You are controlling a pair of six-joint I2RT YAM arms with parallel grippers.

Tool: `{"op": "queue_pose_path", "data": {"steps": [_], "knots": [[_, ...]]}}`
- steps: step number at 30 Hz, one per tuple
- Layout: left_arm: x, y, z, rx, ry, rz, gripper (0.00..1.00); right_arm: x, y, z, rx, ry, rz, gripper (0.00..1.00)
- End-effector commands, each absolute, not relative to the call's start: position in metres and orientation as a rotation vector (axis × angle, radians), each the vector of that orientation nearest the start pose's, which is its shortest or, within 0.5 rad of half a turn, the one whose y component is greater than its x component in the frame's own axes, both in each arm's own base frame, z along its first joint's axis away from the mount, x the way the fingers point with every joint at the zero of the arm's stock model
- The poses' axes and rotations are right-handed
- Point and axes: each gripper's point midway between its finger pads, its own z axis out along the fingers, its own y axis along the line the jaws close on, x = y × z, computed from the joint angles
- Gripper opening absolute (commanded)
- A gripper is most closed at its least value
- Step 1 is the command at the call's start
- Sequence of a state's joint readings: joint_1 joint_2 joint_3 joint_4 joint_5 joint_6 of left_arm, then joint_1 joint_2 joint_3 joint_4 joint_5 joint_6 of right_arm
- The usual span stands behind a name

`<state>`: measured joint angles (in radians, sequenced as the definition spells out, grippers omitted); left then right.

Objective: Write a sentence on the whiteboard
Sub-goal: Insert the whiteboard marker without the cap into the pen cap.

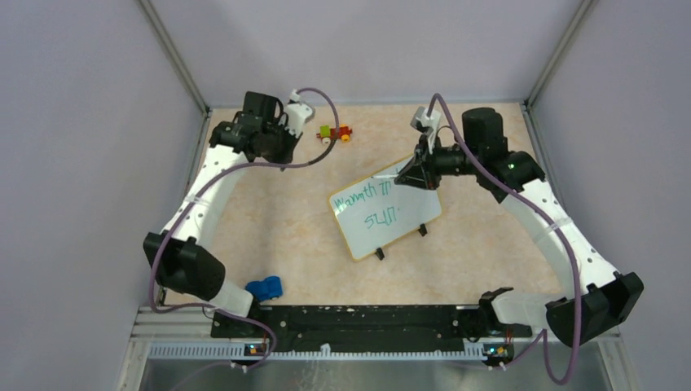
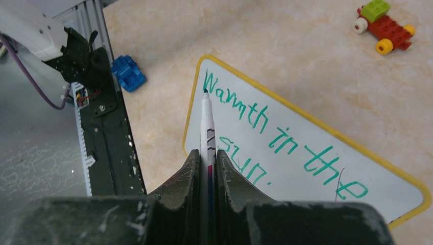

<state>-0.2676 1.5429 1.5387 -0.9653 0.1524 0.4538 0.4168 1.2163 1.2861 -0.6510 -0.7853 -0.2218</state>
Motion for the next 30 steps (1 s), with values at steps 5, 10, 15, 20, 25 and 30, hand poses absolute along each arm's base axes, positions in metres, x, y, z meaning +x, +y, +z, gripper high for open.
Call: {"op": "queue_pose_path", "data": {"steps": [5,10,15,20,25,30], "knots": [[0.367,-0.142,0.351,0.356,2.038,-0.445,0.0,0.267,0.247,0.374,-0.969,1.604,0.949,0.0],[0.356,-0.152,0.363,0.24,2.015,-0.671,0.0,0.297,0.245,0.405,-0.833,1.591,0.788,0.0],[0.338,-0.153,0.388,0.123,1.935,-0.976,0.0,0.312,0.244,0.427,-0.754,1.57,0.597,0.0],[0.328,-0.145,0.418,-0.042,1.798,-1.175,0.0,0.295,0.261,0.454,-0.762,1.348,0.451,0.0],[0.316,-0.141,0.422,-0.18,1.775,-1.356,0.0,0.269,0.278,0.478,-0.784,1.088,0.281,0.0],[0.284,-0.154,0.417,-0.259,1.712,-1.851,0.0,0.242,0.291,0.49,-0.788,0.846,0.112,0.0]]}}
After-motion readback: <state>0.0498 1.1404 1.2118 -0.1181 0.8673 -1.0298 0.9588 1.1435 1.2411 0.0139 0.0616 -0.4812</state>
